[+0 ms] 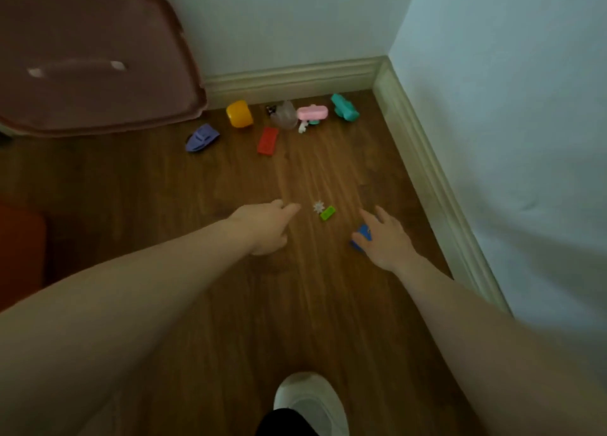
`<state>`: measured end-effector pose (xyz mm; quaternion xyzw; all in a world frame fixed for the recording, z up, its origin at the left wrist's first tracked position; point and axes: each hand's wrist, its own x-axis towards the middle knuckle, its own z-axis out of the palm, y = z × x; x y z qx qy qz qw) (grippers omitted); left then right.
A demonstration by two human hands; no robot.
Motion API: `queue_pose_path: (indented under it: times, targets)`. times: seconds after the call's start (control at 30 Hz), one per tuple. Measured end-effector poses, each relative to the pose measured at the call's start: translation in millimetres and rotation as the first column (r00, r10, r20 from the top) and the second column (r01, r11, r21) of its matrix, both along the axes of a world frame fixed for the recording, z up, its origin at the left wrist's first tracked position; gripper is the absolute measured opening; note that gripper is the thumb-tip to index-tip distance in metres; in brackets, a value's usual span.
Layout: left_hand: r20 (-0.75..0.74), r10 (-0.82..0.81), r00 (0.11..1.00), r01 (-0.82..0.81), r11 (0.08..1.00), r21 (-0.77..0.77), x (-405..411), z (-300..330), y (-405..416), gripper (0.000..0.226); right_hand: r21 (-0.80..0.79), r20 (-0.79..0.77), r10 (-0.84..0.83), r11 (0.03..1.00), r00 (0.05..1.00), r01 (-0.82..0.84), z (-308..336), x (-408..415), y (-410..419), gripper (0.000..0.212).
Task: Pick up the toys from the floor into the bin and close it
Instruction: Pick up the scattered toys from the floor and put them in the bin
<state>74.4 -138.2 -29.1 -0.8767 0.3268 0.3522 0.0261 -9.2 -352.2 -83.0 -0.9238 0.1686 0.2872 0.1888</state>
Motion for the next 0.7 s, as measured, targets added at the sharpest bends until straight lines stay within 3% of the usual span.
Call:
queue_pose_path:
  times: [0.17,0.3,0.37,0.43,0.5,0.53,0.63,0.67,0.7]
  targets:
    - [0.004,0.082,0.997,-0.082,0.995,0.051,11,-19,-43,0.069,0.029,-0.049,-0.003,1.0,0.999,0.004,-30,-3,-14,0.083]
    - [-0.012,0.125,0.992,-0.124,0.99,0.059,13,-33,-56,0.072,-0.081,0.07,0.01,0.997,0.998,-0.005,-43,6,-7,0.071]
    - [0.0,0.181,0.983,-0.181,0.982,0.05,14,-42,-61,0.075,0.063,0.186,-0.142,0.989,0.972,0.133,-46,15,-6,0.061]
    - [0.033,0.184,0.982,-0.184,0.983,0.003,13,-53,-68,0.075,0.303,0.249,-0.39,0.901,0.886,0.312,-43,24,-5,0.05]
    - [0.036,0.137,0.99,-0.136,0.99,-0.035,13,-63,-75,0.074,0.511,0.184,-0.602,0.734,0.777,0.447,-36,31,-4,0.033]
    - [0.03,0.114,0.993,-0.113,0.993,-0.033,12,-69,-79,0.072,0.615,0.084,-0.694,0.601,0.715,0.511,-32,34,-4,0.023]
    - [0.045,0.078,0.996,-0.079,0.997,0.01,11,-81,-95,0.059,0.725,-0.416,-0.817,-0.033,0.399,0.688,-22,36,-6,0.015]
    - [0.063,0.075,0.995,-0.076,0.997,0.021,13,-83,-101,0.053,0.699,-0.516,-0.8,-0.187,0.307,0.69,-20,35,-9,0.021]
    - [0.072,0.078,0.994,-0.081,0.996,0.029,13,-84,-107,0.048,0.677,-0.564,-0.787,-0.266,0.251,0.686,-20,33,-12,0.028]
